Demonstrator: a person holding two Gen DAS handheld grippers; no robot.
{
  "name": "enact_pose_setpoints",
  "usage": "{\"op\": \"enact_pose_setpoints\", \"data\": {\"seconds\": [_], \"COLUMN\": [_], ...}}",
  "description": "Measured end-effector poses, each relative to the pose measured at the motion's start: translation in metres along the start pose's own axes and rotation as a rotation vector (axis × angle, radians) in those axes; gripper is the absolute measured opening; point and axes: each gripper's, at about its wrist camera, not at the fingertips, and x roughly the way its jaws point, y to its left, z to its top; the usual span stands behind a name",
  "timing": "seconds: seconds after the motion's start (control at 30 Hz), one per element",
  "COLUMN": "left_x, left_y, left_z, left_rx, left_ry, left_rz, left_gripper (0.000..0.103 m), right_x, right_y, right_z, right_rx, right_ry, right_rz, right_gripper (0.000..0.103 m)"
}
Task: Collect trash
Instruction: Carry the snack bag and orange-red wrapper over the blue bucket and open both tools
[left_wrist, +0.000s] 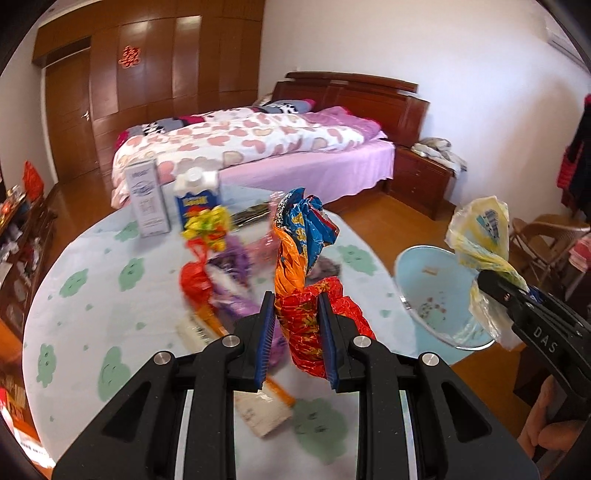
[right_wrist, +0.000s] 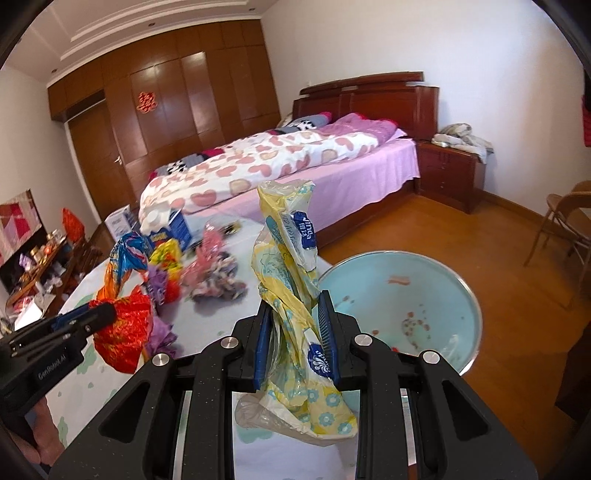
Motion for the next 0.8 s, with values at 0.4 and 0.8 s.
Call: {"op": "enact_pose_setpoints", "data": {"seconds": [0.4, 0.8], "left_x": [0.015, 0.048], "left_y": [-0.057, -0.103], "left_z": [0.008, 0.011], "left_rx": [0.089, 0.147], "left_ry": [0.011, 0.056], "left_rz": [-0.056, -0.096], "left_gripper": [0.023, 0.023], "right_x": [-0.001, 0.013], "right_y": [-0.036, -0.072], "right_z": [0.006, 0.004], "right_rx": [0.057, 0.111], "right_ry": [-0.019, 0.000], "right_rz": [-0.077, -0.166], "right_gripper": [0.026, 0.026]}}
